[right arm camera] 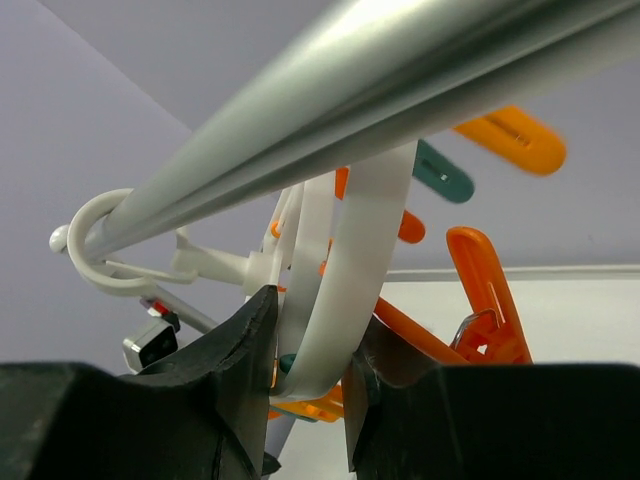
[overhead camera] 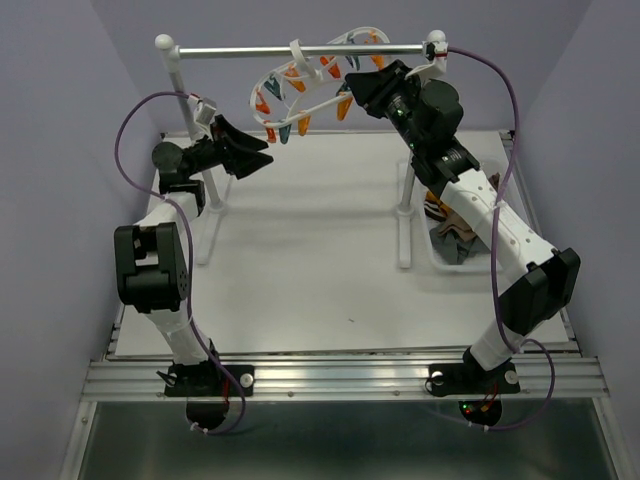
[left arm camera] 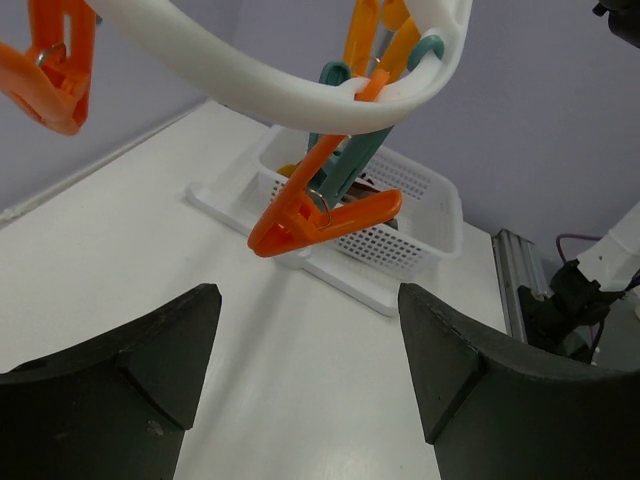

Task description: Clip the socks to the hanger

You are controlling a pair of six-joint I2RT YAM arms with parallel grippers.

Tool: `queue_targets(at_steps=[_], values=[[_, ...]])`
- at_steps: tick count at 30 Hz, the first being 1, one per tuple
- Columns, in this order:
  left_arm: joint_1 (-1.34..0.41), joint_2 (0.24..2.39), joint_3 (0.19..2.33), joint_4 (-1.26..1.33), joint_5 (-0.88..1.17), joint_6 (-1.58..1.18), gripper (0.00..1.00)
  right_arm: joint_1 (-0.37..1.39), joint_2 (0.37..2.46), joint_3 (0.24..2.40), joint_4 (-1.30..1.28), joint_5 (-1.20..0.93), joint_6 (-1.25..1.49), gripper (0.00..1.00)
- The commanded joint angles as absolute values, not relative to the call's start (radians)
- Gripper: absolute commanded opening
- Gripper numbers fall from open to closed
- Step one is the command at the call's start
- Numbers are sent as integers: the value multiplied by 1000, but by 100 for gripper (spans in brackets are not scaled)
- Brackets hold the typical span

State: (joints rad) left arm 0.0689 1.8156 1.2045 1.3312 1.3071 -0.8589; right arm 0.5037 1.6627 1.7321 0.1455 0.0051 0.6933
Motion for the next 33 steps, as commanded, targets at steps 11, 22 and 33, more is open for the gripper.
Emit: queue_targets(at_steps=[11, 22, 33], values=[[58, 1663, 1141, 2079, 1273, -798, 83, 511, 1635, 1697, 87, -117, 670, 27], [57, 1680, 1183, 2079, 1269, -719, 82, 511, 1643, 1698, 80, -161, 695, 25], [57, 1612, 1151, 2075, 1356, -686, 82, 511, 1626, 1693, 75, -135, 687, 24]])
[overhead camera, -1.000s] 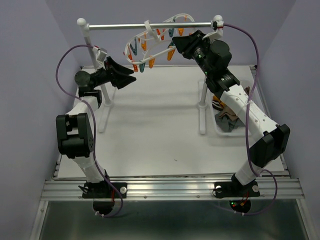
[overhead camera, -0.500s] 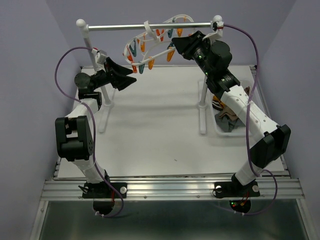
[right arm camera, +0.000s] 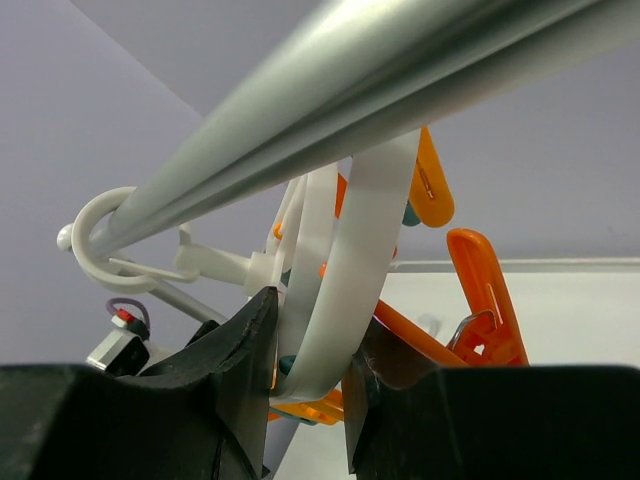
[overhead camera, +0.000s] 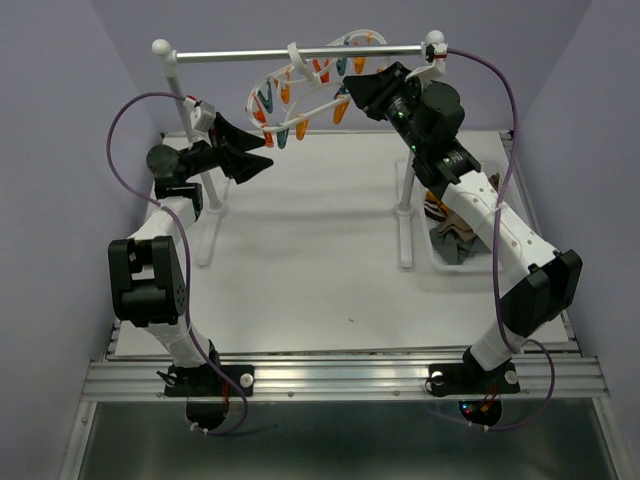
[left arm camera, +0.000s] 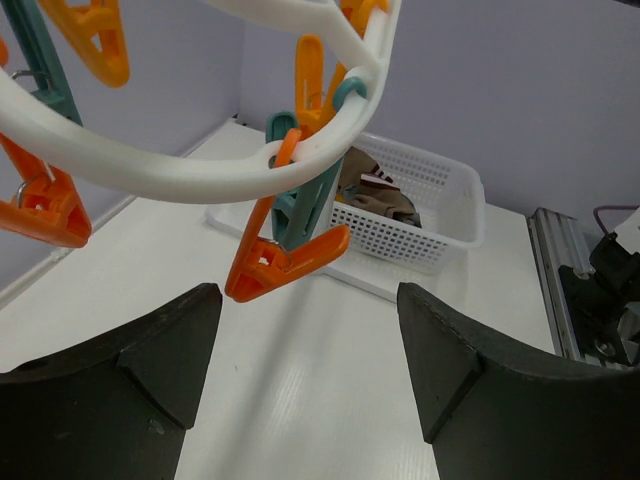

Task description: Clip the socks to the hanger

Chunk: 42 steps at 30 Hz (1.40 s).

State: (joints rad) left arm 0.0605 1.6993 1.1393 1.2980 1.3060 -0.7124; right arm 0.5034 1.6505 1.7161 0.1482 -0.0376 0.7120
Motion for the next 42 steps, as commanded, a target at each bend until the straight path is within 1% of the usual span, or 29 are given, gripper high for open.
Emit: queue_targets(at_steps=[1, 6, 10, 11, 14, 15, 16, 18, 22, 27, 29, 35, 42], values=[[55, 1606, 1147, 2072, 1361, -683, 82, 511, 1625, 1695, 74, -135, 686, 24], [57, 1601, 1173, 2020, 1388, -686, 82, 511, 1621, 1694, 72, -144, 683, 24], [57, 1575, 1164, 1948, 1423, -643, 82, 511, 1617, 1684, 72, -146, 677, 24], [57, 1560, 1163, 1918, 1433, -590, 82, 511, 1615, 1681, 72, -149, 678, 24], [60, 1516, 1170, 1584, 1398, -392, 83, 511, 1608, 1675, 71, -155, 675, 24], [60, 1500, 1183, 1466, 1379, -192, 83, 511, 1606, 1672, 71, -155, 675, 24], [60, 1484, 1189, 1193, 1359, -75, 84, 511, 1602, 1671, 71, -155, 675, 24], [49, 1421, 1181, 945, 1312, 198, 84, 511, 1597, 1664, 71, -163, 681, 24], [46, 1368, 1129, 916, 1270, 279, 84, 511, 1598, 1669, 72, -178, 692, 24], [52, 1430, 1196, 838, 1281, 270, 83, 511, 1603, 1681, 72, -181, 690, 24], [52, 1430, 1186, 839, 1286, 282, 83, 511, 1603, 1680, 72, -167, 686, 23], [52, 1368, 1052, 888, 1233, 322, 83, 511, 1600, 1686, 57, -134, 669, 23], [51, 1382, 1035, 937, 1244, 266, 83, 511, 1611, 1701, 49, -129, 658, 23]])
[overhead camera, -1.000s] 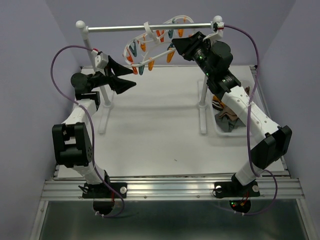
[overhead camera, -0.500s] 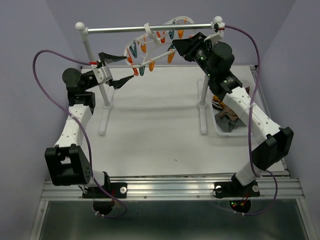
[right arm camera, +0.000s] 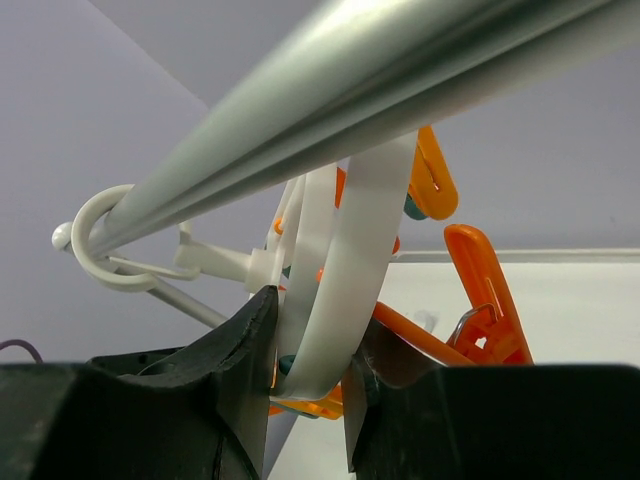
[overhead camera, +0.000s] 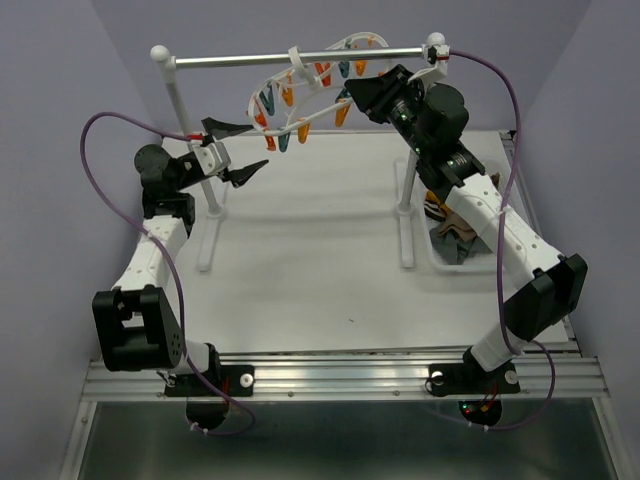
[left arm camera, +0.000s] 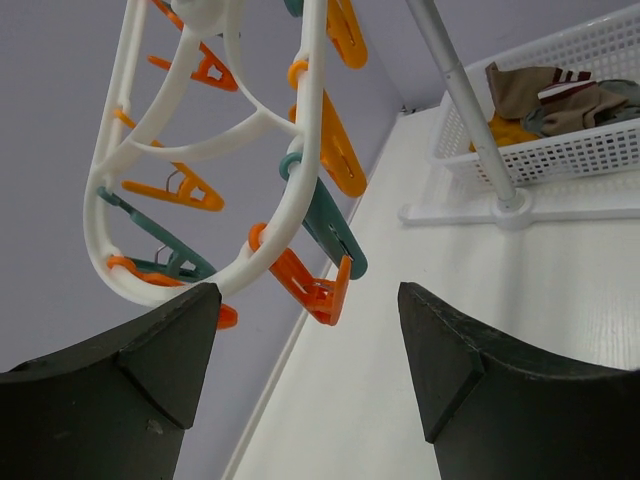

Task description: Clip the socks to the hanger

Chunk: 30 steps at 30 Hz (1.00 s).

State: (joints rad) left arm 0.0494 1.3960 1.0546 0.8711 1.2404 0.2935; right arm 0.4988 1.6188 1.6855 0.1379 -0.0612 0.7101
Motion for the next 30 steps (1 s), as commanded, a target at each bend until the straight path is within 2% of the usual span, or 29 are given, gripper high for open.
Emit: queue_targets(at_steps=[1, 7, 14, 21, 27, 30], values=[[52, 1384, 1032, 940, 1236, 233, 83, 511, 1612, 1703, 48, -129, 657, 23], [64, 1295, 914, 963, 1186, 275, 83, 511, 1621, 1720, 37, -140, 655, 23], [61, 1356, 971, 1008, 1198, 192, 83, 511, 1629, 1718, 37, -160, 666, 23], [63, 1439, 1005, 1224, 1221, 9, 83, 511, 1634, 1724, 37, -166, 669, 23], [63, 1526, 1029, 1567, 1273, -267, 83, 511, 1631, 1724, 37, -160, 666, 23], [60, 1562, 1046, 1630, 1273, -345, 83, 511, 1623, 1718, 37, -152, 663, 23]])
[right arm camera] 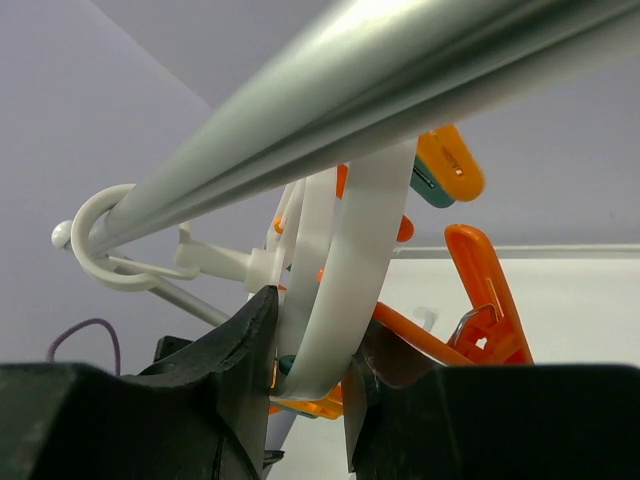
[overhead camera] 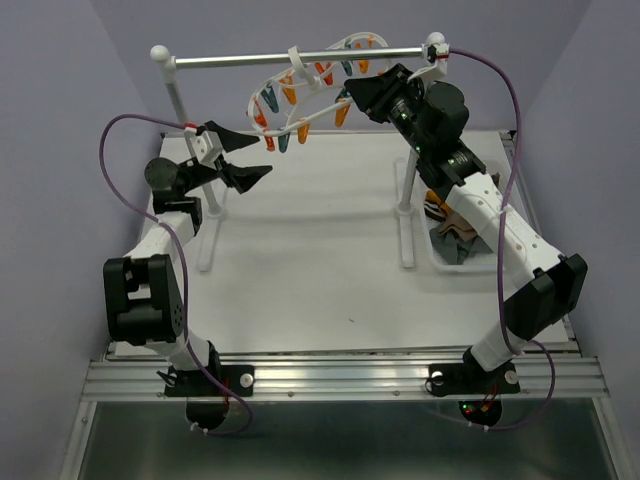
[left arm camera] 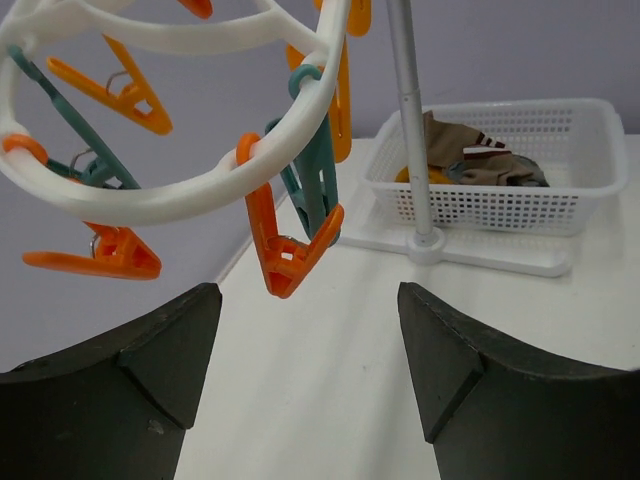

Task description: Clip the socks to the hanger

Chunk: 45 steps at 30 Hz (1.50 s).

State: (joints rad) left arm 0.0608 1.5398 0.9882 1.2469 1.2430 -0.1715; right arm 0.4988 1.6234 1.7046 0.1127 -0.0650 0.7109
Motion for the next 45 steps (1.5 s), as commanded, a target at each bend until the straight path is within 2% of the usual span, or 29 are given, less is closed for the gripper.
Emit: queue_targets(at_steps=[1, 18, 30, 33, 36, 45], values=[[58, 1565, 1046, 1634, 1272, -345, 83, 511, 1620, 1715, 37, -149, 661, 23], [9, 1609, 1169, 1562, 1269, -304, 82, 511, 1614, 1713, 35, -147, 652, 23], [6, 1618, 1155, 1621, 1235, -347, 76, 511, 1629, 1724, 35, -155, 657, 23], [6, 1617, 1155, 1638, 1218, -363, 72, 511, 1631, 1724, 37, -152, 657, 23], [6, 1620, 1160, 1652, 1210, -377, 61, 511, 1629, 1723, 35, -150, 657, 23], [6, 1617, 1144, 1707, 1192, -419, 55, 511, 1631, 1718, 35, -150, 660, 23]])
